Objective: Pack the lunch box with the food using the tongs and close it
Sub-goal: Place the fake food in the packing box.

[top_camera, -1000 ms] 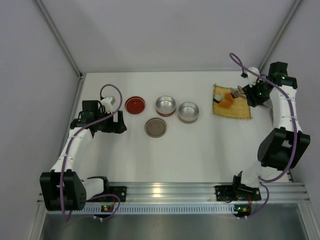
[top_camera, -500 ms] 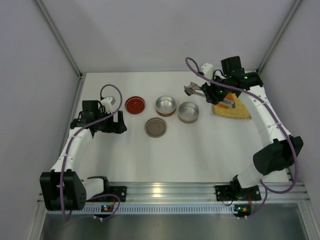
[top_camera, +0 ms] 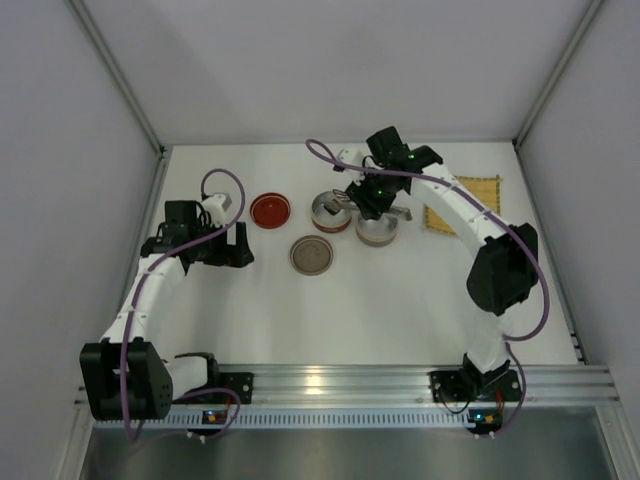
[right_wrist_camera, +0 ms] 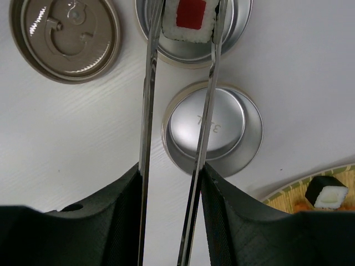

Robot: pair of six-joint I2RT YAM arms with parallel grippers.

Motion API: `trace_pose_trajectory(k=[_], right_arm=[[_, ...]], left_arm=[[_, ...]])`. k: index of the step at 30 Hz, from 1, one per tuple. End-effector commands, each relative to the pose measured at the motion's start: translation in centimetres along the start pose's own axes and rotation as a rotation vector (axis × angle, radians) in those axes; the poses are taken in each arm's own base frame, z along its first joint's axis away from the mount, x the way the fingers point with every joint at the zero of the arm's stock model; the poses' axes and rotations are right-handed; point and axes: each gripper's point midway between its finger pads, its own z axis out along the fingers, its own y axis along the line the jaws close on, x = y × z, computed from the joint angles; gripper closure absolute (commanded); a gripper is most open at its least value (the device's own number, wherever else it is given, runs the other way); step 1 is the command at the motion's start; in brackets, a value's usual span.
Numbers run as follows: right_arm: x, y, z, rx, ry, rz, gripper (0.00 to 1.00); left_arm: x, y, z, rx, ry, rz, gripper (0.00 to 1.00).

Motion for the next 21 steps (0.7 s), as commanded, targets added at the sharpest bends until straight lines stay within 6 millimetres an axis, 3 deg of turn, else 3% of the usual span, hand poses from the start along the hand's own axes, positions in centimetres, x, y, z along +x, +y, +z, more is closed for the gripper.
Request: trace_pose_trajectory(k=[1,6,21], right_arm=[[-4.6,-1.9,-0.8,0.086,-0.135,-0.031,0.75],[-3.7,-2.3,1.1,0.084,-0.087,-0.04,0.75],[-1.7,-2.0,2.0,0.06,-0.009,-0.054,0.72]], left_arm=[[-1.2,0.0,-0.4,0.007,-0.025,0.015,0.02],[-1.1,0.2,-0.6,0.004,-0.032,0.014,0.02],[-1.1,0.0,-0.6,0.017,-0.03,0.013,0.02]])
